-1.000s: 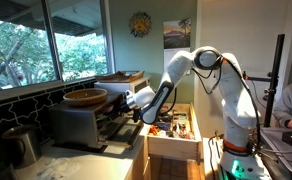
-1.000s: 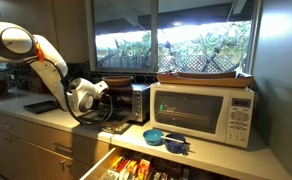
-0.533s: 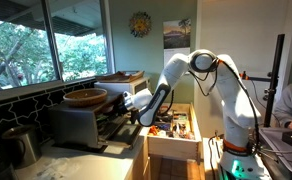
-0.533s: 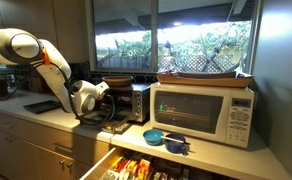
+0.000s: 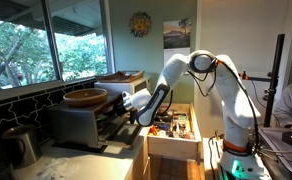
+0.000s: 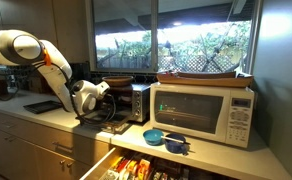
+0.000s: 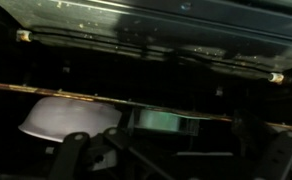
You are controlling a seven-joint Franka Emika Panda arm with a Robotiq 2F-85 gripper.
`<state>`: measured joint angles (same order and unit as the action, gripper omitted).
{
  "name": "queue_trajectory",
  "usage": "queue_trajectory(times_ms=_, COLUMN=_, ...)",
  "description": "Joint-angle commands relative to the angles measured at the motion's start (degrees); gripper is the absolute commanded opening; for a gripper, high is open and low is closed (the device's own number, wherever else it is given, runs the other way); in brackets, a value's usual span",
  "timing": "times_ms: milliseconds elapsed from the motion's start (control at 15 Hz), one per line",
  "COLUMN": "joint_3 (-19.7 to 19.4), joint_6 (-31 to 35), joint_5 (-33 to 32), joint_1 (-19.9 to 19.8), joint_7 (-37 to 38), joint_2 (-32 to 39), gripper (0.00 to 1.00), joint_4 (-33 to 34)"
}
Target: Pull the oven tray from the oven
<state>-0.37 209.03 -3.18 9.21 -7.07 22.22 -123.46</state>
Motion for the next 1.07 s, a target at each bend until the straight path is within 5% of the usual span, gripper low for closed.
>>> queue_trajectory(times_ms=0, joint_3=1.48, joint_6=-5.88, joint_5=-0.6, joint_1=-1.67, joint_7=1.01, joint_2=2.2, gripper=1.0, joint_4=2.41)
queue_trajectory(times_ms=533, joint_3=0.51, joint_6=-23.02, joint_5=2.5, joint_1=0.3, joint_7=1.63, joint_2=-4.99, gripper=1.0, joint_4=0.3)
queue_trajectory(times_ms=1000, joint_3=-9.66, joint_6=-37.53, joint_5=-1.21, joint_1=9.53, joint_7=9.17, joint_2=-12.94, gripper=1.0, joint_4=-3.84)
